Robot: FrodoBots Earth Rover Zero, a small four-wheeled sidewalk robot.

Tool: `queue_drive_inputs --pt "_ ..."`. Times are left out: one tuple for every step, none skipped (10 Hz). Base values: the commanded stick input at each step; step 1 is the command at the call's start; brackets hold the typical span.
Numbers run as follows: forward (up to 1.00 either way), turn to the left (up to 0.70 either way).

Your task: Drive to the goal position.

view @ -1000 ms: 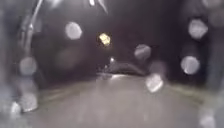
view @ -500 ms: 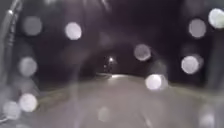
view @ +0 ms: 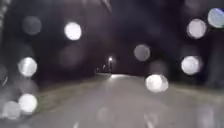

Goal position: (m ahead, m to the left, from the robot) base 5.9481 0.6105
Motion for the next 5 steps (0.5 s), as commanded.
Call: queue_drive_inputs --pt "1.0 0.0" --pt "1.0 0.0" --pt "1.0 0.0" --pt "1.0 0.0" --pt "1.0 0.0"
